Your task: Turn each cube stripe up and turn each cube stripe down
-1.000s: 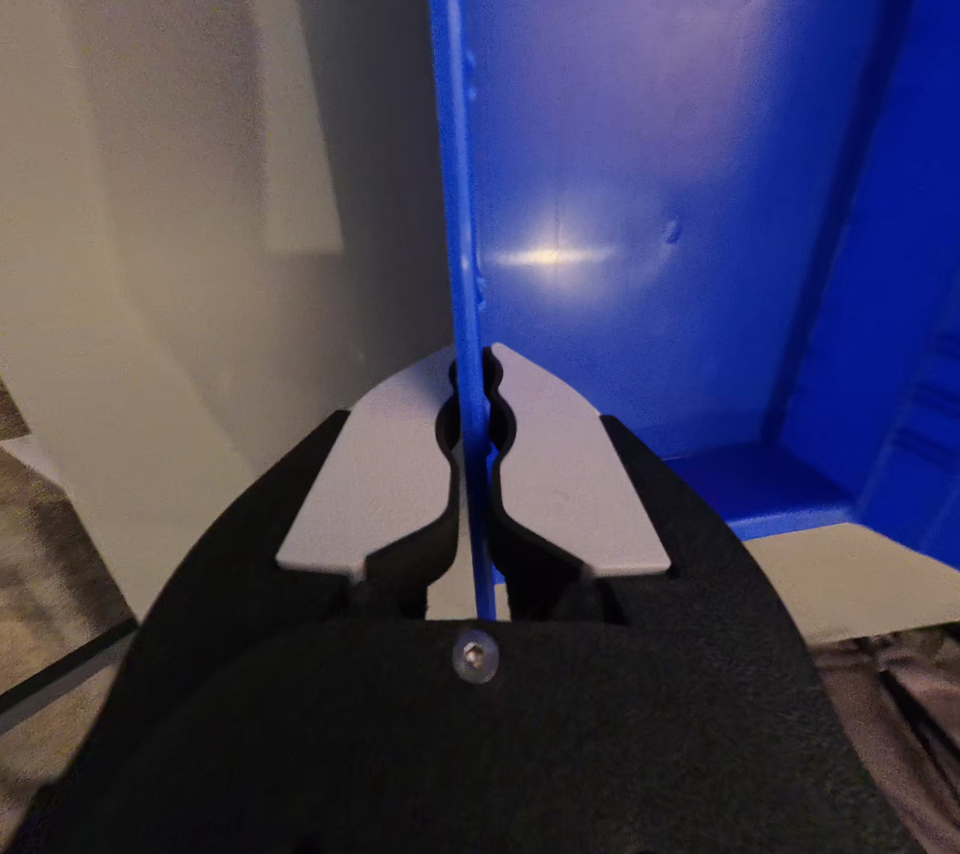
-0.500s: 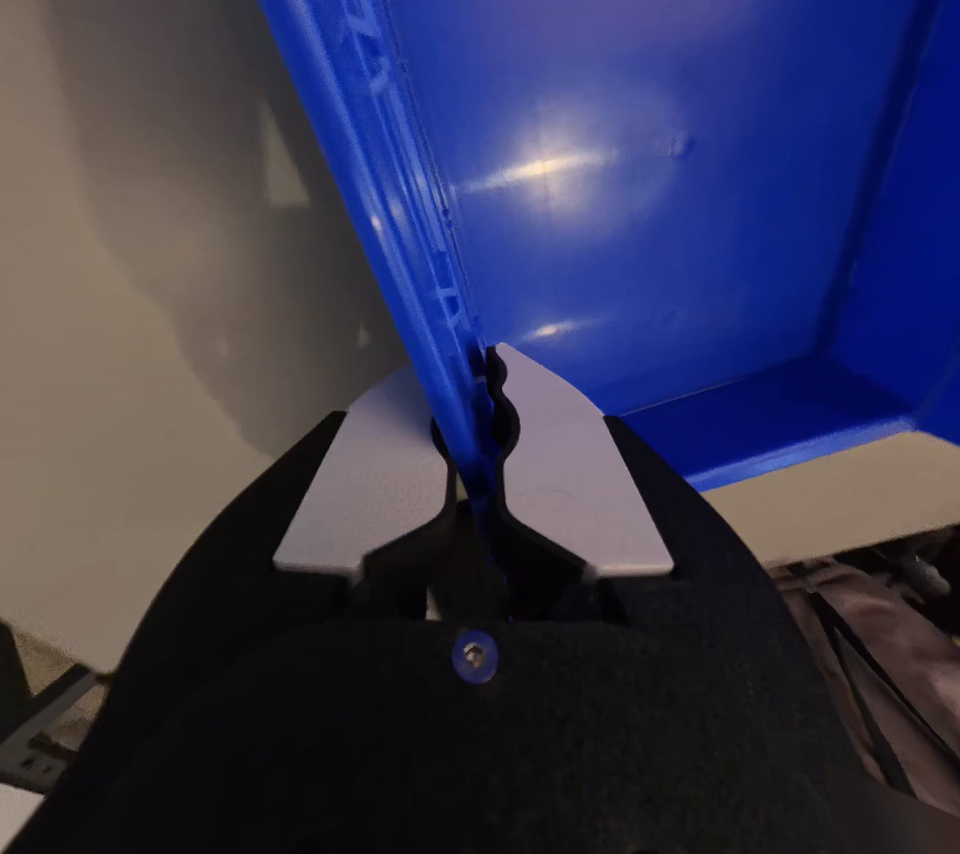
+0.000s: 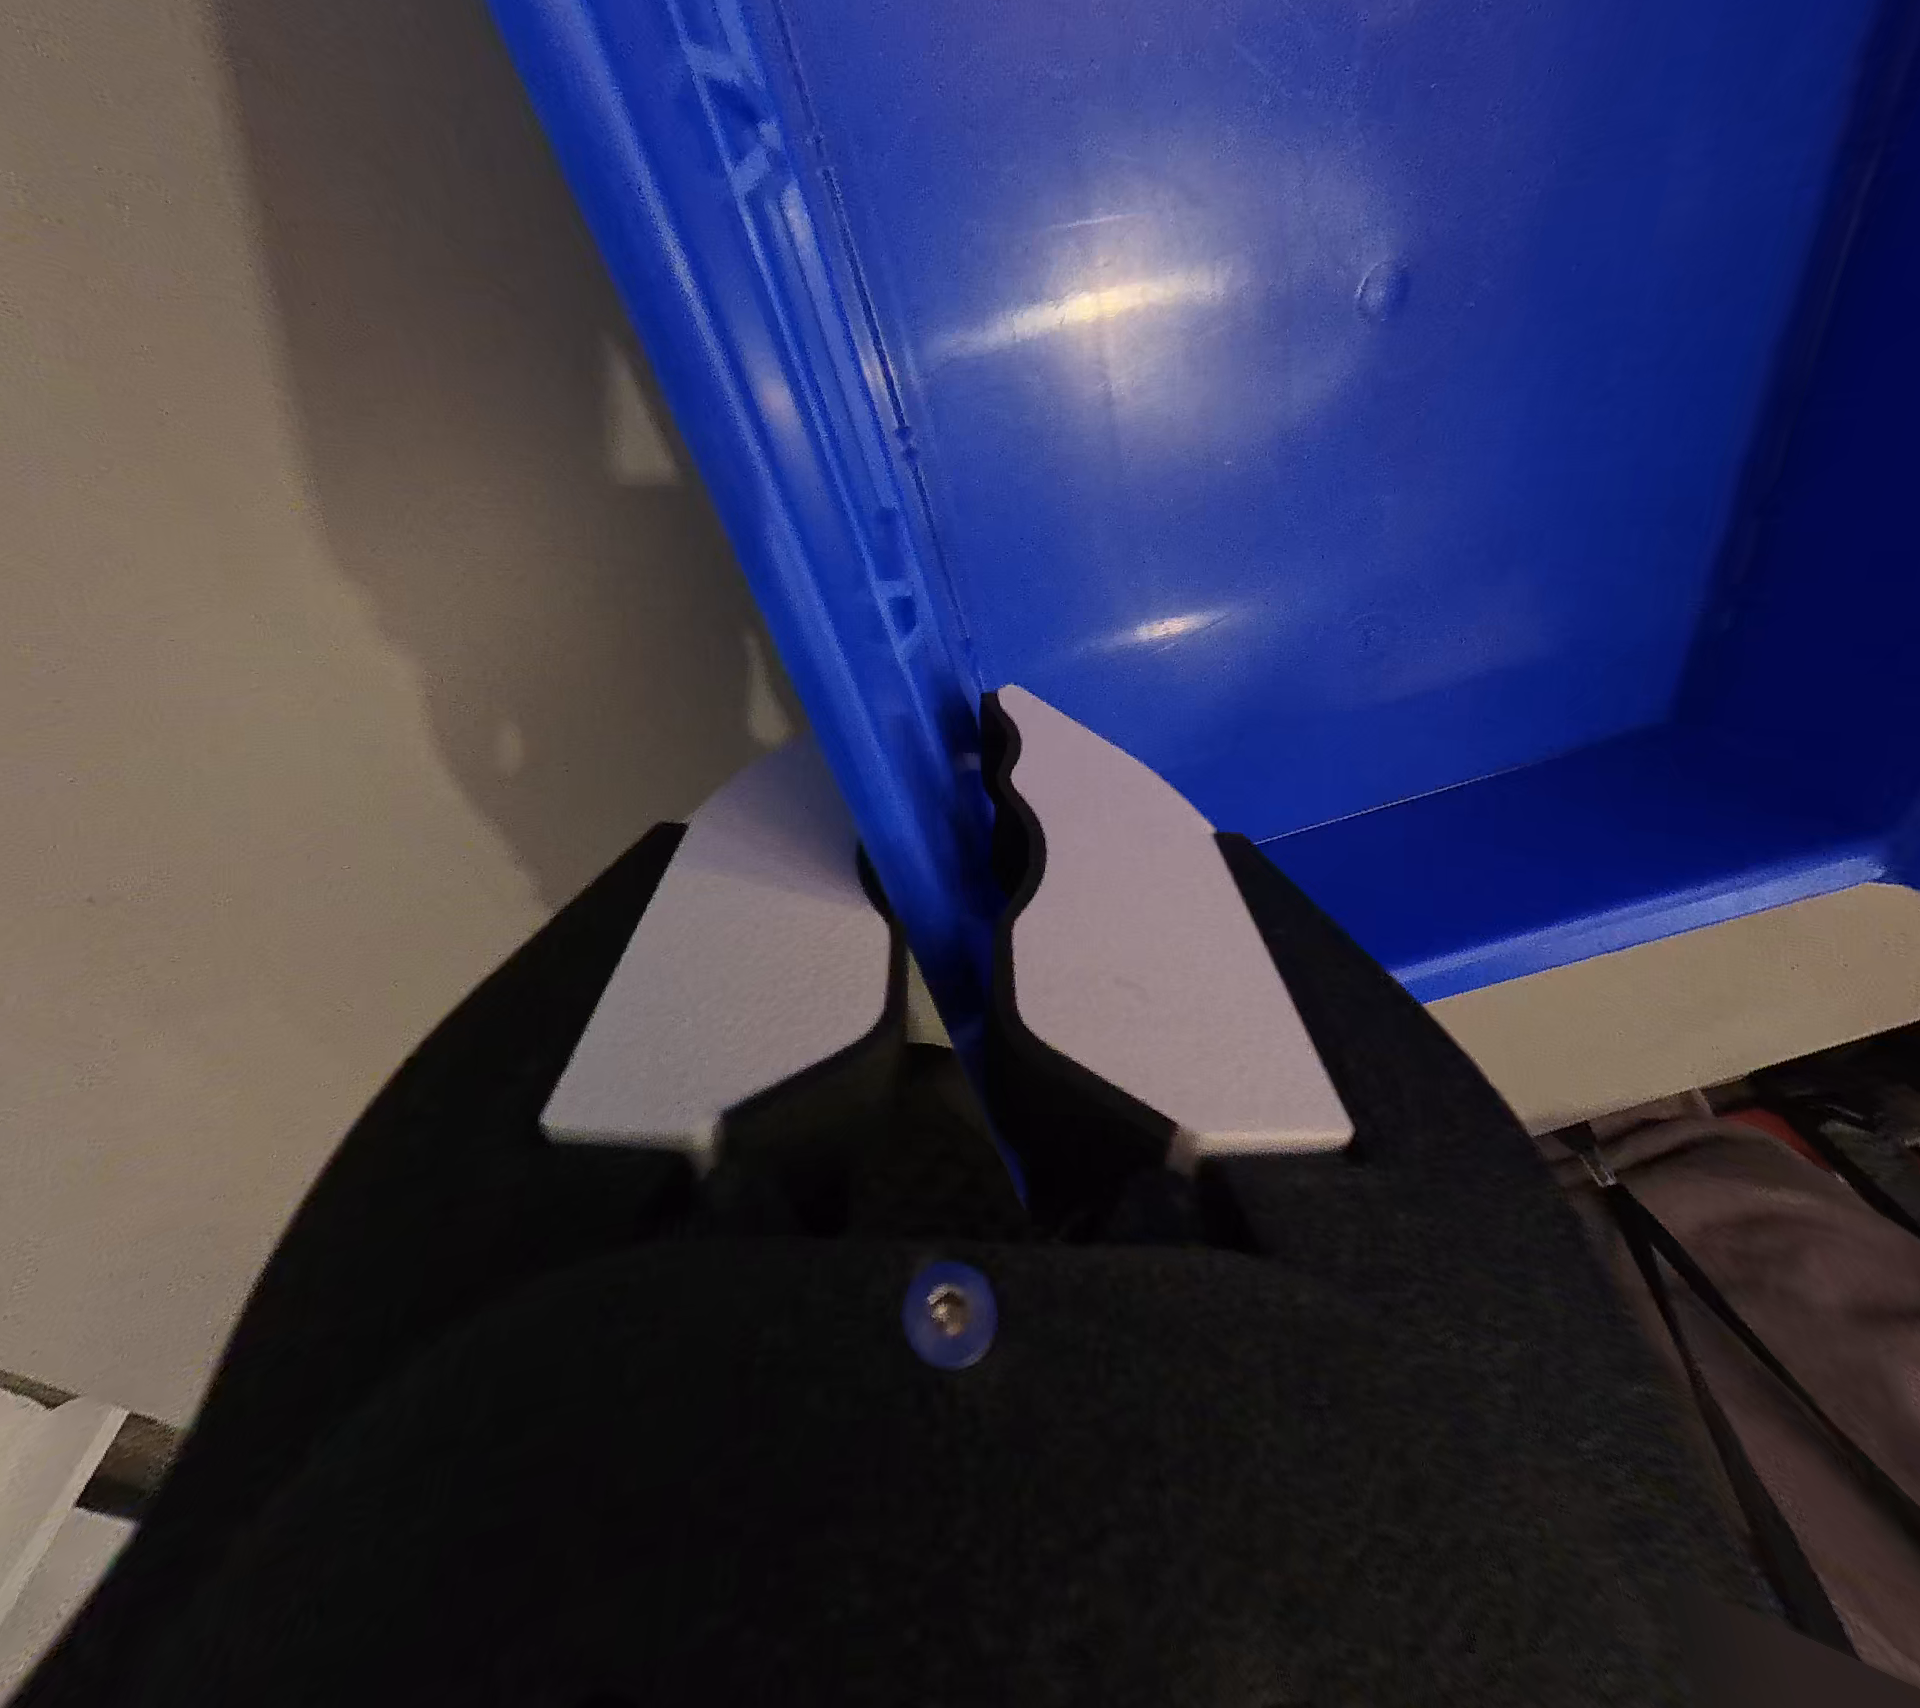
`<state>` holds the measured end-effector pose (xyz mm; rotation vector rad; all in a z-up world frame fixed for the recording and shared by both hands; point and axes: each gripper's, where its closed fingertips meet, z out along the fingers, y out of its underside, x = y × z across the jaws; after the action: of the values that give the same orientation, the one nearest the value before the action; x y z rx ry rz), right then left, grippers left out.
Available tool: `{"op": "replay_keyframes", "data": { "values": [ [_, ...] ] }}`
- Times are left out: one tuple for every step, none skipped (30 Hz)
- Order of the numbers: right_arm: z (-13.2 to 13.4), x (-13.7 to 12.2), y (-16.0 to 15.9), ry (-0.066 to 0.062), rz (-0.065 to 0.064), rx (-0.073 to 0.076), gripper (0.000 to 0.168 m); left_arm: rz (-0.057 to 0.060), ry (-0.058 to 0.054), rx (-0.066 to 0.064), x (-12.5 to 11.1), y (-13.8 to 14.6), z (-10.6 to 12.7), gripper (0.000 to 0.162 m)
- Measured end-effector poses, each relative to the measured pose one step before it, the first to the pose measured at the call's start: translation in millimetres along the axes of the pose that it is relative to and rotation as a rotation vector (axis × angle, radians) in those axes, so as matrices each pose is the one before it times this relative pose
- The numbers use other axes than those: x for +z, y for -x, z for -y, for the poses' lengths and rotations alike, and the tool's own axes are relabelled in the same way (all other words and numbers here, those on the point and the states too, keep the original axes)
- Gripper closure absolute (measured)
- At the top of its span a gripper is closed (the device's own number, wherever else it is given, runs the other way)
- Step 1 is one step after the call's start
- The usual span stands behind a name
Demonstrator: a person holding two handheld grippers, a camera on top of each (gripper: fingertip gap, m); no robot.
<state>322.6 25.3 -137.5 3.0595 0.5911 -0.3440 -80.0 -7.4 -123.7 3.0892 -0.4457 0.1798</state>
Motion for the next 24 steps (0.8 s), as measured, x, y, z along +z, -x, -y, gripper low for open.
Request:
{"op": "replay_keyframes", "data": {
  "values": [
    [-0.91,0.12,-0.15,0.0055,-0.002,-0.0057,0.151,-0.0132,-0.0005,-0.0067,0.06,-0.84,-0.33,0.152],
    [-1.96,-0.03,-0.64,0.0084,-0.0059,-0.0045,0.153,-0.013,0.0013,-0.0078,0.22,-0.87,-0.64,0.153],
    [-2.23,-0.12,-1.16,0.009,-0.0083,-0.0042,0.154,-0.0057,0.0039,-0.0039,0.05,-0.54,-0.83,0.153],
    [-1.65,0.09,-0.61,0.0069,-0.0055,-0.0045,0.155,0.0041,0.0035,0.0046,0.03,-0.3,-0.64,0.153],
    [-0.52,0.04,0.31,0.001,-0.0018,-0.0007,0.155,0.0099,0.0043,0.0074,0.19,-0.3,-0.88,0.153],
    [0.41,0.17,0.15,-0.0027,-0.0047,0.0047,0.155,0.0116,0.0041,0.0048,0.09,-0.28,-0.84,0.152],
    [0.53,0.28,0.23,-0.0035,-0.0038,0.0076,0.155,0.007,0.0053,0.0039,0.19,-0.98,-1.17,0.151],
    [-0.1,0.19,0.92,0.0007,-0.0005,0.0035,0.155,0.0034,0.006,0.0062,0.18,-1.71,-1.23,0.15],
    [-0.69,0.13,1.32,0.0034,0.0038,-0.0011,0.154,0.0002,0.0074,0.0113,0.14,-2.29,-1.43,0.15],
    [-1.04,0.06,1.42,0.0046,0.0042,-0.0016,0.152,0.0007,0.0059,0.0094,0.2,-1.95,-1.22,0.149],
    [-0.49,-0.1,-0.3,0.002,-0.0067,-0.0026,0.15,0.0166,0.0018,0.0047,-0.09,1.16,-0.42,0.147],
    [-0.22,0.06,-1.13,0.0018,-0.0104,-0.004,0.15,0.0034,0.0021,0.0029,0.09,0.11,-0.08,0.147],
    [0.35,0.0,-1.34,-0.0005,-0.0103,-0.0061,0.149,-0.0034,0.0054,0.0044,-0.19,0.02,-0.95,0.145],
    [0.36,-0.02,-1.12,0.0001,-0.0093,-0.0074,0.148,-0.0187,0.008,0.0082,-0.63,-1.43,-1.09,0.142],
    [0.52,0.15,-0.9,-0.0017,-0.0065,-0.0035,0.146,-0.0269,0.0054,0.007,-1.31,-1.95,-1.47,0.14],
    [1.31,0.53,-1.16,-0.0065,-0.0095,0.0041,0.144,-0.0319,-0.0053,0.0005,-2.5,-2.14,-1.16,0.143],
    [2.12,1.51,-0.65,-0.0082,-0.006,0.0118,0.142,-0.0309,-0.0133,-0.0046,-4.21,-2.08,-0.16,0.143],
    [1.32,2.56,0.39,0.0019,-0.0014,0.0134,0.142,-0.0252,-0.0294,0.0008,-5.53,-1.5,1.35,0.144],
    [-0.41,3.04,-1.22,0.0157,-0.0143,0.0064,0.141,-0.0124,-0.0258,0.0046,-6.44,0.21,0.75,0.143],
    [-0.77,0.31,-4.69,0.0094,-0.0366,0.0052,0.143,-0.0057,-0.0257,0.009,-6.87,1.34,0.16,0.144],
    [0.36,-0.04,0.26,-0.0001,-0.0027,-0.0001,0.146,-0.0052,-0.0193,0.0077,-7.33,1.64,-1.25,0.143],
    [0.06,-0.11,1.33,0.0008,0.0074,-0.0045,0.152,-0.0129,-0.0237,0.0029,-7.73,0.44,-1.25,0.142],
    [-0.25,-0.01,0.15,0.0014,0.0028,-0.0002,0.152,-0.0199,-0.0229,-0.0009,-8.59,-0.79,-1.27,0.142],
    [-0.13,-0.01,0.2,-0.0004,0.0036,0.0027,0.152,-0.01,-0.0334,-0.0059,-9.0,0.04,0.01,0.141]
  ]
}}
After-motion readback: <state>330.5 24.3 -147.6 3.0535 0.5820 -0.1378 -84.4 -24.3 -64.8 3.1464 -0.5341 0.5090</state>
